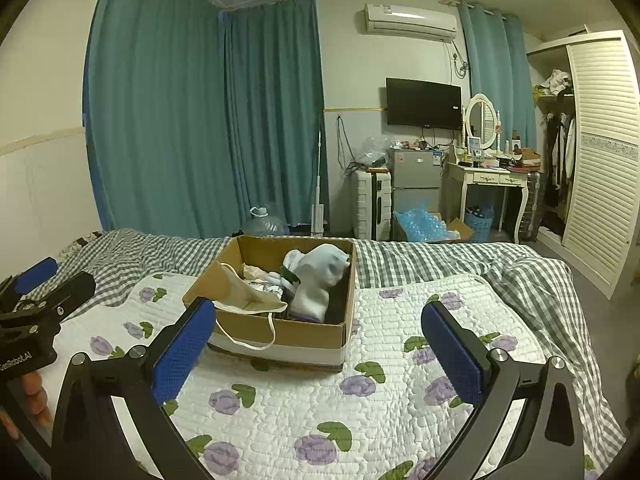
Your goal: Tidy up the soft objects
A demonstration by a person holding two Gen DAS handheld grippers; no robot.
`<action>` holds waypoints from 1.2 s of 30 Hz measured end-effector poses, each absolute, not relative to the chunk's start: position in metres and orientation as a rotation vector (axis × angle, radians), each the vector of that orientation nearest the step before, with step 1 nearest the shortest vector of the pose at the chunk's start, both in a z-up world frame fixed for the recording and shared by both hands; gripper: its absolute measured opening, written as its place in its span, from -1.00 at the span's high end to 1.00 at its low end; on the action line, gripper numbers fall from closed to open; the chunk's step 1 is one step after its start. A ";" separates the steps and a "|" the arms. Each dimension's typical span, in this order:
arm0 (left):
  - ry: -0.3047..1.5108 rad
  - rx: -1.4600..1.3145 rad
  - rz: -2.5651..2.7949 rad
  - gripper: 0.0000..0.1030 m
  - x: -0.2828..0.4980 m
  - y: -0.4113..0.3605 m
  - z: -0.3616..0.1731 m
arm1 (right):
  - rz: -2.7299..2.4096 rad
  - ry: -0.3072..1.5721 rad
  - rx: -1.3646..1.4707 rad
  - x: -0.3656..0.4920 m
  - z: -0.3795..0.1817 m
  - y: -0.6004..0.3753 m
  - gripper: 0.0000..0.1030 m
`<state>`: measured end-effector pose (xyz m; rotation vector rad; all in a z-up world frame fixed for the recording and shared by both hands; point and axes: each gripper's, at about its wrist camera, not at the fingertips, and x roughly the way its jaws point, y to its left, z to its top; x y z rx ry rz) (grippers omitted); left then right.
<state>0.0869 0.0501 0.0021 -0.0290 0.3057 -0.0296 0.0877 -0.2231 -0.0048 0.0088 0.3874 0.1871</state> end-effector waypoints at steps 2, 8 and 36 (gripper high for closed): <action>0.301 -0.026 -0.031 -1.00 0.086 0.050 0.002 | 0.184 0.387 0.005 0.087 -0.005 -0.222 -1.00; 0.303 -0.021 -0.030 -1.00 0.085 0.049 0.001 | 0.182 0.385 0.006 0.086 -0.004 -0.222 -1.00; 0.305 -0.011 -0.033 -1.00 0.086 0.048 0.000 | 0.182 0.396 0.004 0.086 -0.003 -0.220 -1.00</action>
